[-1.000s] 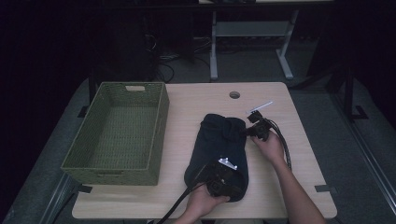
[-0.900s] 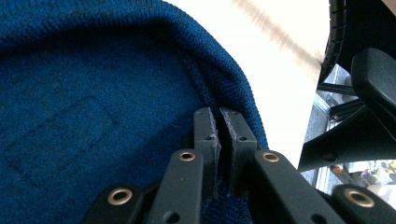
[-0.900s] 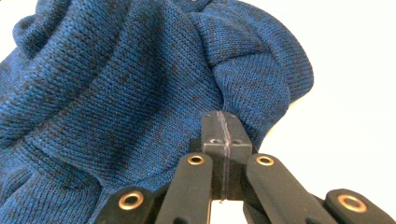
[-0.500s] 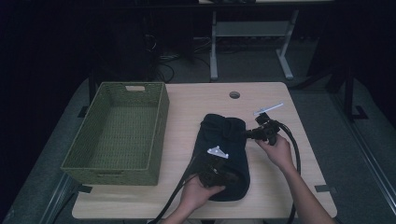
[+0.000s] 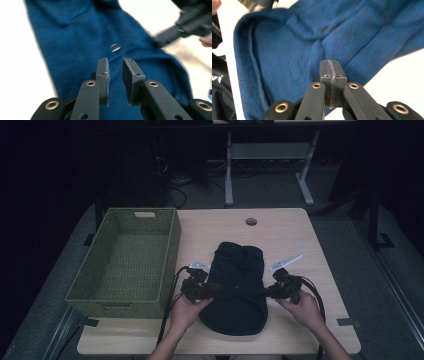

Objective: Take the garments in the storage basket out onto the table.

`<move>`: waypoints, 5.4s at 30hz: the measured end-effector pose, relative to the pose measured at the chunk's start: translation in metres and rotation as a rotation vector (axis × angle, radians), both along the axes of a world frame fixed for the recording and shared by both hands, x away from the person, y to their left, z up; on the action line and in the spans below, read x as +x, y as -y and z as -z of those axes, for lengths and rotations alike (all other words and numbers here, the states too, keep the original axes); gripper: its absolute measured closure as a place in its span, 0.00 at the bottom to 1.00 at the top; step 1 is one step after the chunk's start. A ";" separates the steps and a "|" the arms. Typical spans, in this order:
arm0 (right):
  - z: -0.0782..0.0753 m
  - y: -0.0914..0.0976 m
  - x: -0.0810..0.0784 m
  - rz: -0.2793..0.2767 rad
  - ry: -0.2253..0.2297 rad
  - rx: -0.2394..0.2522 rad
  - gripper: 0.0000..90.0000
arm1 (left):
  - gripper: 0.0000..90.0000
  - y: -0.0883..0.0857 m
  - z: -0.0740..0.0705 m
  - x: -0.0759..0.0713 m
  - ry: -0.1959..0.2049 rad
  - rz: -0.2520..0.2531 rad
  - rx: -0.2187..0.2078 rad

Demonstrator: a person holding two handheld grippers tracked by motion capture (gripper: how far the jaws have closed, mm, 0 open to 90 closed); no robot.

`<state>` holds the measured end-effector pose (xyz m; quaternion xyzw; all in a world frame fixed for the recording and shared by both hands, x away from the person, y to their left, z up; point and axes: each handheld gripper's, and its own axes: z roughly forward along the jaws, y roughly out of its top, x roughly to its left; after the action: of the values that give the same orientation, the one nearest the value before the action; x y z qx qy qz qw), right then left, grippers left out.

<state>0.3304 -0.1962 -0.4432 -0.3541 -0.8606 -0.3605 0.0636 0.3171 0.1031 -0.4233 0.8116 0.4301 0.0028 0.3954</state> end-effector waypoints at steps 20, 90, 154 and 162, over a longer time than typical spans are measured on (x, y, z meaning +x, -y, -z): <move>0.013 0.009 -0.014 -0.037 0.009 -0.115 1.00 | 0.83 0.006 0.037 -0.031 -0.129 0.091 -0.015; 0.002 -0.006 0.057 0.089 0.026 -0.069 0.99 | 0.80 0.036 0.022 0.006 -0.094 0.075 0.000; 0.004 -0.056 0.064 0.035 0.052 -0.130 0.99 | 0.78 0.036 0.024 0.045 0.009 -0.057 0.033; 0.007 -0.054 0.064 0.031 0.038 -0.130 0.99 | 0.79 0.043 0.035 0.051 -0.025 -0.029 0.069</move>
<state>0.3942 -0.1426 -0.4505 -0.3641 -0.8775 -0.3115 0.0186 0.3684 0.0602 -0.4586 0.8185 0.4463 0.0131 0.3616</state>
